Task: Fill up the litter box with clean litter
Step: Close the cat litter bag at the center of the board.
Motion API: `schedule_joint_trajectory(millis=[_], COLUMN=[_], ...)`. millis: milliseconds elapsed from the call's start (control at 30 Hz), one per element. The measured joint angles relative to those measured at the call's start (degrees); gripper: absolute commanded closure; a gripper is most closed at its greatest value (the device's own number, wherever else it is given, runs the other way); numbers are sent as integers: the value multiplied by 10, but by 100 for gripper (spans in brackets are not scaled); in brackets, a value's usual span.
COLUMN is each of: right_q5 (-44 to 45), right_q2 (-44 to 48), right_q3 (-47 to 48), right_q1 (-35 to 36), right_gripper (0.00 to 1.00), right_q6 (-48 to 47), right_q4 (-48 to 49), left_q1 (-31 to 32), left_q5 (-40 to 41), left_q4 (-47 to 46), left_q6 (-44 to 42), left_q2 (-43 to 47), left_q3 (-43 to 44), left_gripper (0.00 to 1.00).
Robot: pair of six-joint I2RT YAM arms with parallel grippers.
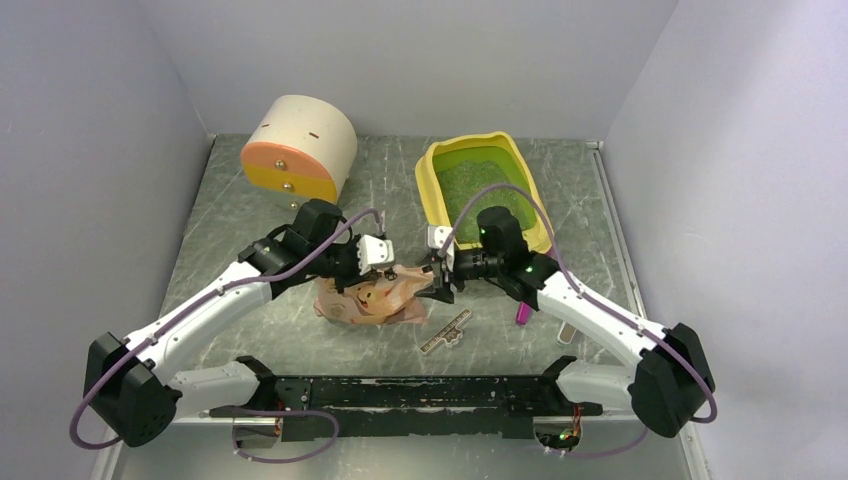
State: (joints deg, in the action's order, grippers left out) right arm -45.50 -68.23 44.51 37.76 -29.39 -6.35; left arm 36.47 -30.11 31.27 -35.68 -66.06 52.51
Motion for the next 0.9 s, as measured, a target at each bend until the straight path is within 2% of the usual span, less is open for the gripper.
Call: schedule_joint_trajectory(millis=[100,167,367,467,500,533,567,633,900], right_q5=[-3,-3,18,24,27,30,33,38,19], right_q2=[20,27,16,-5,-14,-23,-29,-34,-54], right_q3=[-17,-28,-39,-39,-39,-39,-39,-39,38], right_q1=[0,2,19,32,36,40,42,43,29], right_gripper=[15,17,39,45,55,72,84,100,100], right_q6=[9,8,-2,-4,-5,-6,-11,-25,-71], right_q4=[43,68,121,140,143,146,148,147,13], left_q1=[0,0,0,0,-1,-1,-1,-1,3], left_q5=[10,10,4,2,0,-2,-3,-4,34], left_q4=[-12,-19,-25,-32,-36,-40,-41,-41,-35], left_q6=[8,13,21,30,34,38,40,45,42], left_q2=[16,26,27,26,26,26,26,26,40], left_q3=[-11,-18,-20,-20,-21,-23,-24,-25,-22], left_gripper=[95,95,95,95,95,95,95,95,95])
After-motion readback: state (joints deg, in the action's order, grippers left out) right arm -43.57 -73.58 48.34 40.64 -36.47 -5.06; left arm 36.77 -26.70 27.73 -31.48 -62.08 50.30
